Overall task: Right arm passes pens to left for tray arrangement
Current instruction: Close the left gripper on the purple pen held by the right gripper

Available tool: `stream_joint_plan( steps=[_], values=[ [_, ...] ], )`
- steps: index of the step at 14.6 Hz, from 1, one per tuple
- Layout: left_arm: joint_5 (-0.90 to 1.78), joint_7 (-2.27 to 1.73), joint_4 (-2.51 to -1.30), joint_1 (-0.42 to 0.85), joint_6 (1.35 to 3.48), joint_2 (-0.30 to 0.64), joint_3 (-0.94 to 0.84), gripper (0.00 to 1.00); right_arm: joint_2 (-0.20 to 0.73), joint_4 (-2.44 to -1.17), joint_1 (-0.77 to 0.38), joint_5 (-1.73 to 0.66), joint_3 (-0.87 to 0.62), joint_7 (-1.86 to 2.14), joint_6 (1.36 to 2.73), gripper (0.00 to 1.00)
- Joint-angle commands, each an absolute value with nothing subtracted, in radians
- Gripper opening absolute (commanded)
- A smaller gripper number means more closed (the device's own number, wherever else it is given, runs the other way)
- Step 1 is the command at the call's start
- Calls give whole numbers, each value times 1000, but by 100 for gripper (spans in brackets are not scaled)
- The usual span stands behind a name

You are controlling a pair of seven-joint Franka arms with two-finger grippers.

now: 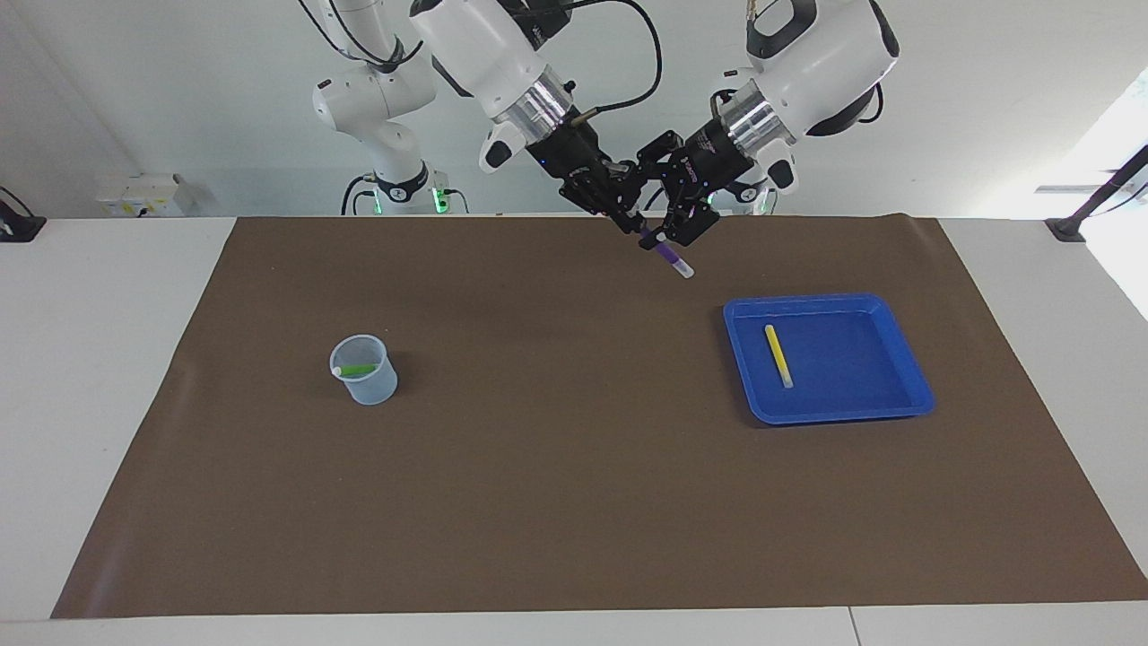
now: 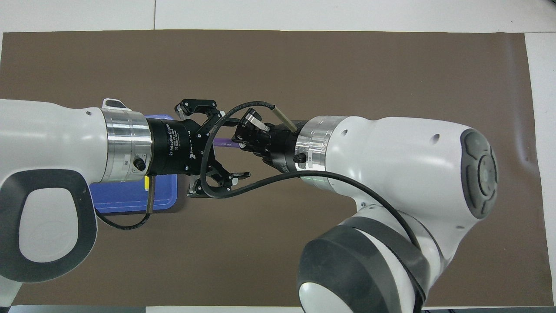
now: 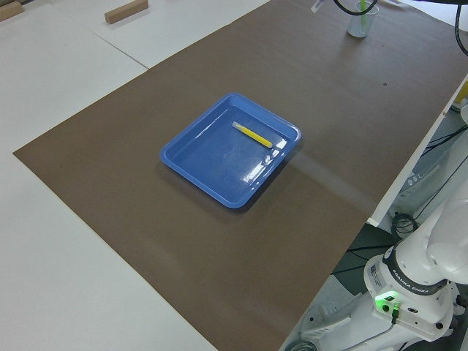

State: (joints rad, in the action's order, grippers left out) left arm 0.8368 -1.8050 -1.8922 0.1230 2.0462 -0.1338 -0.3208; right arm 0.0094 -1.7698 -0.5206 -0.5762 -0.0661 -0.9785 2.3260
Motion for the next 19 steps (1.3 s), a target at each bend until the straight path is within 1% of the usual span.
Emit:
stream_joint_plan(
  steps=[1, 2, 4, 9, 12, 14, 17, 19],
  values=[
    [870, -1668, -1934, 117, 2015, -175, -310, 100, -23, -1809, -515, -603, -63, -960, 2344, 0],
    [870, -1663, -1933, 117, 1994, -176, -308, 100, -23, -1812, -515, -603, -63, -954, 2344, 0],
    [870, -1654, -1956, 114, 2023, -186, -307, 100, -23, -1813, -515, -603, -63, -951, 2347, 0],
    [870, -1649, -1974, 94, 2140, -150, -307, 99, -28, -1815, -515, -603, -63, -917, 2339, 0],
    [868, -1648, -1994, 106, 2187, -153, -307, 95, -28, -1815, -514, -603, -63, -917, 2339, 0],
    [868, -1638, -1999, 106, 2184, -155, -308, 90, -28, -1815, -511, -603, -63, -904, 2335, 0],
    [868, -1638, -1997, 106, 2181, -155, -308, 72, -28, -1815, -508, -603, -63, -897, 2333, 0],
    [868, -1638, -1997, 106, 2181, -155, -308, 53, -28, -1813, -508, -603, -63, -897, 2333, 0]
  ],
)
